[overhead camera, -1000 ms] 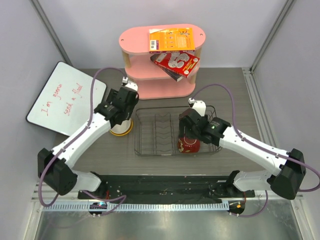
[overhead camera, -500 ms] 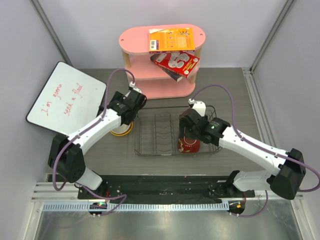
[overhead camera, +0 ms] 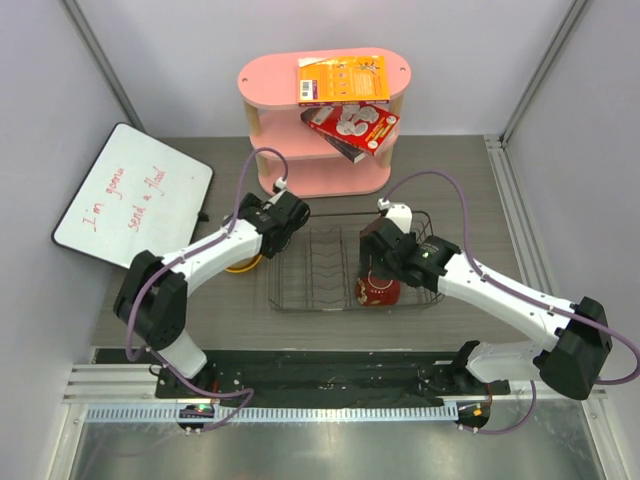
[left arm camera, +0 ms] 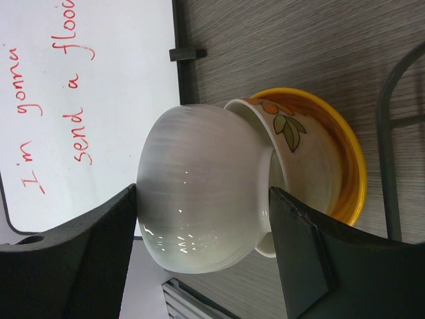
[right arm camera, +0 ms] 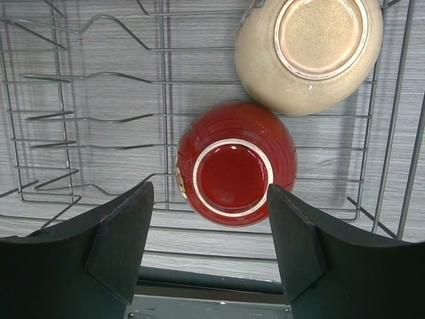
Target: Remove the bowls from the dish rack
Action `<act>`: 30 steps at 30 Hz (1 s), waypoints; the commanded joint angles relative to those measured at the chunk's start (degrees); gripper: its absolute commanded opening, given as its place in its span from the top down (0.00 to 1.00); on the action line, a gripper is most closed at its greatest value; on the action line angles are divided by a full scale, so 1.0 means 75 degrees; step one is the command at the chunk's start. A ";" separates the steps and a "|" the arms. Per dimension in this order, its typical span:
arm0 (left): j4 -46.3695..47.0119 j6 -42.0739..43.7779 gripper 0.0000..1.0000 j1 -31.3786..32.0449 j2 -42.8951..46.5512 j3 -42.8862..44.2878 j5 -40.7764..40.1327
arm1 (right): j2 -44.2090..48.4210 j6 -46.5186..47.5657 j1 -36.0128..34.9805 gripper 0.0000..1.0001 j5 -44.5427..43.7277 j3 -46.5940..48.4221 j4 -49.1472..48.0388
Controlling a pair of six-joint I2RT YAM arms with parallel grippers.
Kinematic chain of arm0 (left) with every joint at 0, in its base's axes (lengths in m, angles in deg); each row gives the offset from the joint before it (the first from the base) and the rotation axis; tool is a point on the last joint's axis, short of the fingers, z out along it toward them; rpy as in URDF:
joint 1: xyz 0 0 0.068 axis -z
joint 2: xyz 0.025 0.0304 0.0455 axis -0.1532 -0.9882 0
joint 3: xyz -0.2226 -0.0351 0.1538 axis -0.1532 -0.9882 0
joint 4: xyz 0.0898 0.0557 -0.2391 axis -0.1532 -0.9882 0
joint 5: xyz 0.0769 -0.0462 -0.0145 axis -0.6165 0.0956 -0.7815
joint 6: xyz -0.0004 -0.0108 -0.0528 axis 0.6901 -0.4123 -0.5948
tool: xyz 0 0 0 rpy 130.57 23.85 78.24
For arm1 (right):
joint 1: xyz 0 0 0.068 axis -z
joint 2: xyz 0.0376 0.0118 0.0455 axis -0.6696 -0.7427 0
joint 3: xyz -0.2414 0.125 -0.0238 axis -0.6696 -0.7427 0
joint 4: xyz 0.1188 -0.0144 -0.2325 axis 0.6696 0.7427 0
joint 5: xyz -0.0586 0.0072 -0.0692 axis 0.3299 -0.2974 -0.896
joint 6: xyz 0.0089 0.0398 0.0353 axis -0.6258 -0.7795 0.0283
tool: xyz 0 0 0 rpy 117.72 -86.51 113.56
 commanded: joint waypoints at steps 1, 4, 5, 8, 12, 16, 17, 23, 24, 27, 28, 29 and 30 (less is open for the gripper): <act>-0.0059 -0.0306 0.75 0.0095 -0.0064 0.0093 -0.0377 | 0.0267 0.0031 0.0073 0.25 -0.0012 -0.0083 -0.0199; -0.0176 -0.0330 0.63 0.0200 -0.0041 0.0128 -0.0401 | 0.0232 0.0008 0.0084 0.25 -0.0047 -0.0095 -0.0187; -0.0235 -0.0376 0.61 0.0247 -0.0041 0.0210 -0.0459 | 0.0244 -0.0004 0.0096 0.25 -0.0129 -0.0118 -0.0187; -0.0376 -0.0400 0.57 0.0411 0.0064 0.0351 -0.0471 | 0.0326 -0.0039 0.0131 0.25 -0.0164 -0.0142 -0.0187; -0.0376 -0.0400 0.51 0.0564 0.0194 0.0445 -0.0576 | 0.0349 -0.0051 0.0178 0.25 -0.0211 -0.0142 -0.0187; -0.0353 -0.0400 0.43 0.0692 0.0170 0.0457 -0.0775 | 0.0408 -0.0109 0.0213 0.25 -0.0258 -0.0212 -0.0175; -0.0318 -0.0412 0.41 0.0704 0.0159 0.0445 -0.0822 | 0.0408 -0.0098 0.0213 0.25 -0.0247 -0.0212 -0.0164; -0.0270 -0.0470 0.28 0.0798 0.0205 0.0351 -0.0917 | 0.0432 -0.0086 0.0248 0.25 -0.0223 -0.0212 -0.0164; -0.0259 -0.0470 0.27 0.0810 0.0217 0.0339 -0.0928 | 0.0443 -0.0086 0.0249 0.25 -0.0212 -0.0212 -0.0152; -0.0212 -0.0494 0.04 0.0880 0.0310 0.0304 -0.0939 | 0.0431 -0.0098 0.0260 0.25 -0.0223 -0.0212 -0.0164; -0.0177 -0.0505 0.02 0.0915 0.0334 0.0293 -0.0882 | 0.0420 -0.0109 0.0260 0.25 -0.0270 -0.0235 -0.0152; -0.0177 -0.0494 0.02 0.0950 0.0381 0.0281 -0.0777 | 0.0443 -0.0133 0.0272 0.25 -0.0293 -0.0235 -0.0140; -0.0165 -0.0494 0.02 0.0962 0.0474 0.0281 -0.0671 | 0.0466 -0.0168 0.0272 0.25 -0.0328 -0.0247 -0.0140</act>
